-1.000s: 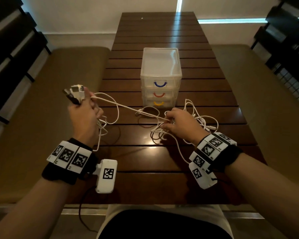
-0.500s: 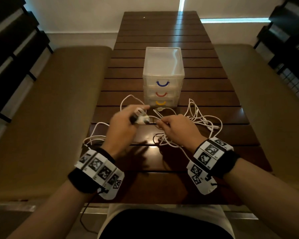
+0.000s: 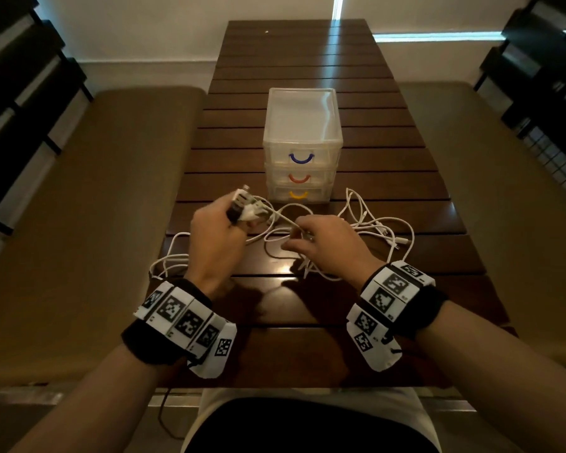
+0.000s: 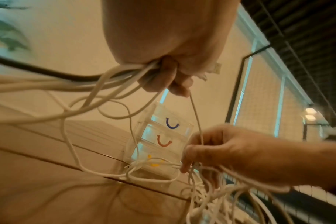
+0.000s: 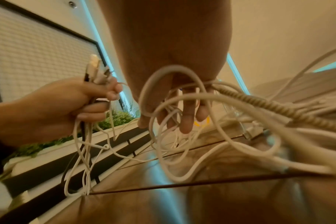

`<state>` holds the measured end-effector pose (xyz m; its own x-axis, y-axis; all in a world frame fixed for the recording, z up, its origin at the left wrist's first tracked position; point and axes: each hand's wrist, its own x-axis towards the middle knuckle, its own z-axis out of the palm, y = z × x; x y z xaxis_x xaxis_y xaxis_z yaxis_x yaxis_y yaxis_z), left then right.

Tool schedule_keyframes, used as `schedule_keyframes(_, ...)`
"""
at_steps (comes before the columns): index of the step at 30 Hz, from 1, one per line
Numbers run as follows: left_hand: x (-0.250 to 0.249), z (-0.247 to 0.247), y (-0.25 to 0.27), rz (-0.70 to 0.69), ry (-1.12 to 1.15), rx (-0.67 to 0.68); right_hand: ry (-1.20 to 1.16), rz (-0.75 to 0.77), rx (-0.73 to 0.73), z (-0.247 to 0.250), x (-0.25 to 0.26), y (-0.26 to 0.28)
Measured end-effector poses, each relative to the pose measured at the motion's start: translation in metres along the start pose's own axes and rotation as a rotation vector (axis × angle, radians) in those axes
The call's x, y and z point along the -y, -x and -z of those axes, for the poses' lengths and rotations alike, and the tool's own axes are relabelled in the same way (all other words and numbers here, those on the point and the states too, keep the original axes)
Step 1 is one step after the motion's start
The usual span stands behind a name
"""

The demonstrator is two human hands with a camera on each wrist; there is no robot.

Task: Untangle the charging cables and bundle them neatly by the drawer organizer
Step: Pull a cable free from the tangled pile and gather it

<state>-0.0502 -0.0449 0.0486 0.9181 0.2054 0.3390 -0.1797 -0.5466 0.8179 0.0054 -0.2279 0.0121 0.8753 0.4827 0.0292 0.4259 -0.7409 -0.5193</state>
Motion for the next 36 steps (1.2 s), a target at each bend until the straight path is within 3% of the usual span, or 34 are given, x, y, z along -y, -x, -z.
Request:
schedule_keyframes(7,0.009,0.030,-0.026,0.185,0.272,-0.412,-0.080,-0.102,0.050,0.003,-0.020,-0.003)
schedule_keyframes(9,0.014,0.036,-0.031,0.253,0.186,-0.368,-0.068,-0.070,0.050,0.003,-0.019,0.000)
schedule_keyframes(11,0.019,0.036,-0.031,0.226,0.023,-0.286,0.009,-0.049,0.055,0.003,-0.014,0.002)
schedule_keyframes(15,0.016,0.024,-0.018,-0.095,-0.105,-0.176,0.159,-0.012,0.115,0.000,-0.004,0.002)
schedule_keyframes(17,0.016,0.010,-0.007,-0.185,-0.143,0.005,0.230,0.047,0.132,0.000,0.002,0.002)
schedule_keyframes(20,0.025,-0.009,0.009,-0.213,-0.306,0.317,0.315,0.144,0.105,0.000,0.010,0.002)
schedule_keyframes(22,0.026,-0.014,0.012,-0.192,-0.420,0.384,0.335,0.168,0.093,0.001,0.010,0.001)
schedule_keyframes(26,0.021,-0.005,0.007,-0.154,-0.374,0.339,0.318,0.116,0.111,0.001,0.004,0.002)
schedule_keyframes(32,0.020,0.030,-0.009,-0.013,-0.068,-0.015,0.180,-0.068,0.112,0.004,-0.013,-0.002)
schedule_keyframes(36,0.037,0.046,-0.018,0.105,-0.151,-0.020,0.186,-0.066,0.093,0.003,-0.014,0.000)
